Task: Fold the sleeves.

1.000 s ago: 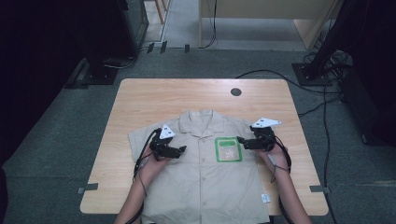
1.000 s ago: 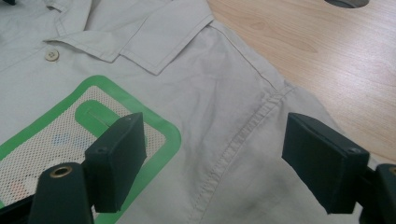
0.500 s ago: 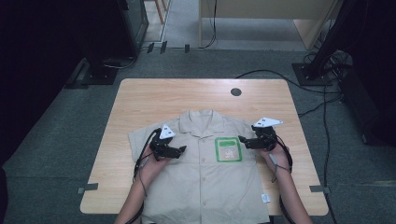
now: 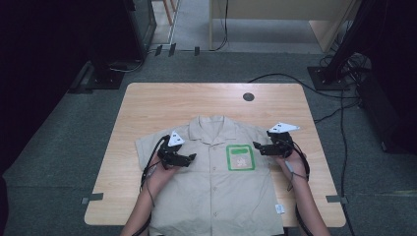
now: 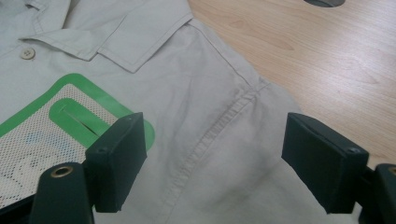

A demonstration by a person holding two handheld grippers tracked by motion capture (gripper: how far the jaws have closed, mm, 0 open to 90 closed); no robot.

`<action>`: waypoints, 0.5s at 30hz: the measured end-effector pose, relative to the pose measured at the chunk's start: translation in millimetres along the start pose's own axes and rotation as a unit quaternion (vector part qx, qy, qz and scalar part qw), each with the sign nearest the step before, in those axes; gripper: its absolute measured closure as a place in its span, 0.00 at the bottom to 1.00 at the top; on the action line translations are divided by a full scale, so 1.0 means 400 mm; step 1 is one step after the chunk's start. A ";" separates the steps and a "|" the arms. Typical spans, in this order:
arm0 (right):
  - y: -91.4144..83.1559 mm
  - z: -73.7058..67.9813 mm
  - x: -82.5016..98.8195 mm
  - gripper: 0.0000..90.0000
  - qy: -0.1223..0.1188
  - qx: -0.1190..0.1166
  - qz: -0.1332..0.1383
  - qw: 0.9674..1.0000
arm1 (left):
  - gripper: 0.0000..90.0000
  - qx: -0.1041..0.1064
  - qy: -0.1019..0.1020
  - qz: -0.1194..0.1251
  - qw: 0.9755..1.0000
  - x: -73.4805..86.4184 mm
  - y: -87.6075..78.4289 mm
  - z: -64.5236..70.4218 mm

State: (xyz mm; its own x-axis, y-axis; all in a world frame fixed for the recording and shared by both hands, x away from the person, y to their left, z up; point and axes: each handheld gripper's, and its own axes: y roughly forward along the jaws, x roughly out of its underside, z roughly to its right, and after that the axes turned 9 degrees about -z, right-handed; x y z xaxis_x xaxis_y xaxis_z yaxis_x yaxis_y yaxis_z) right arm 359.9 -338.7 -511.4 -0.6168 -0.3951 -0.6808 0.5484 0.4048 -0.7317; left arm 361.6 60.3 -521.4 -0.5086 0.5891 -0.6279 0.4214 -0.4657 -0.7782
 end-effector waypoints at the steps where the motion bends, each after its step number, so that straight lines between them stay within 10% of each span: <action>1: -0.001 0.004 0.000 0.24 0.001 0.001 0.002 1.000 | 0.22 0.000 0.000 0.000 1.000 0.000 0.000 0.000; 15: -0.003 0.021 0.004 0.24 0.004 0.002 0.004 1.000 | 0.22 0.000 0.000 0.000 1.000 0.000 0.000 0.000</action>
State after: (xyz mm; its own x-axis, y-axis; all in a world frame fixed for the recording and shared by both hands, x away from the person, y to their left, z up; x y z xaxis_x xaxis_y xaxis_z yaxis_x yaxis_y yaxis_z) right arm 363.0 -346.9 -511.8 -0.6175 -0.3851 -0.6858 0.5548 0.4048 -0.7269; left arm 361.6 60.3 -521.4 -0.5090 0.5887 -0.6279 0.4216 -0.4654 -0.7782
